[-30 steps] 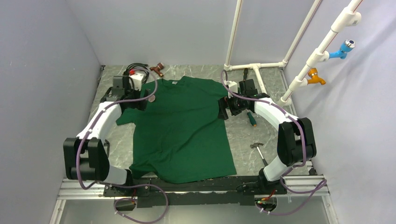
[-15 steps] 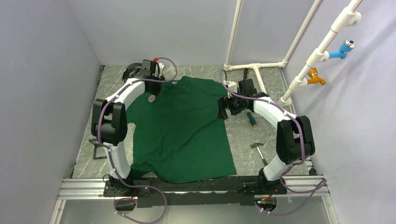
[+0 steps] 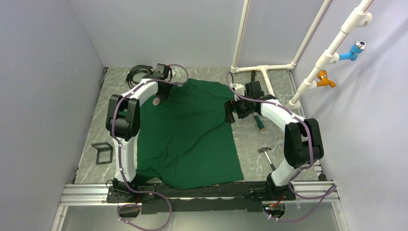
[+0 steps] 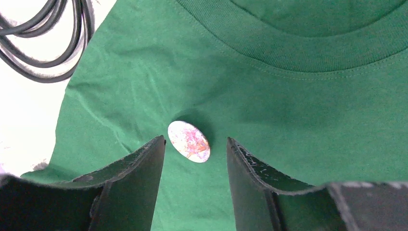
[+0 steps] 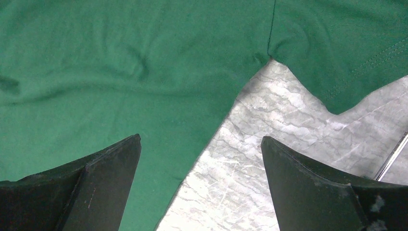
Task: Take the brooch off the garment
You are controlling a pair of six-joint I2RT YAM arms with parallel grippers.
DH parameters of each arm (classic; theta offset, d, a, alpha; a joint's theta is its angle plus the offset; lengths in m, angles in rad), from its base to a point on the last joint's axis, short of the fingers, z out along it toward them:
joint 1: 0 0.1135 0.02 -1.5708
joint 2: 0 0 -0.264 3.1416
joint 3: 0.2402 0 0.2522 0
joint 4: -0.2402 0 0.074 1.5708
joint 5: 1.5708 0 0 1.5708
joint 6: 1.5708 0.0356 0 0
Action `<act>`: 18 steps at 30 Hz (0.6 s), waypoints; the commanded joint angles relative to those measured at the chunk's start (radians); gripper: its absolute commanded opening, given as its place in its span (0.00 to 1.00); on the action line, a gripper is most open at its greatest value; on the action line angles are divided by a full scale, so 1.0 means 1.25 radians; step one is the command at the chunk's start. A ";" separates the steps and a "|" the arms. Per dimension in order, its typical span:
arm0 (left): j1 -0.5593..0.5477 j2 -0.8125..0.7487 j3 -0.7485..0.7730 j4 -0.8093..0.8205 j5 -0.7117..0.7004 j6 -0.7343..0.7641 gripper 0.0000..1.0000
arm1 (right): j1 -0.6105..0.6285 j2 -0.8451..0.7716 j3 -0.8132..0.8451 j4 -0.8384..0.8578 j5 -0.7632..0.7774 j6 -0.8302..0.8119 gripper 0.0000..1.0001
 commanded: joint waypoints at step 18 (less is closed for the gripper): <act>0.017 0.021 0.056 -0.068 -0.016 -0.031 0.33 | 0.000 -0.003 0.033 0.004 0.009 -0.015 1.00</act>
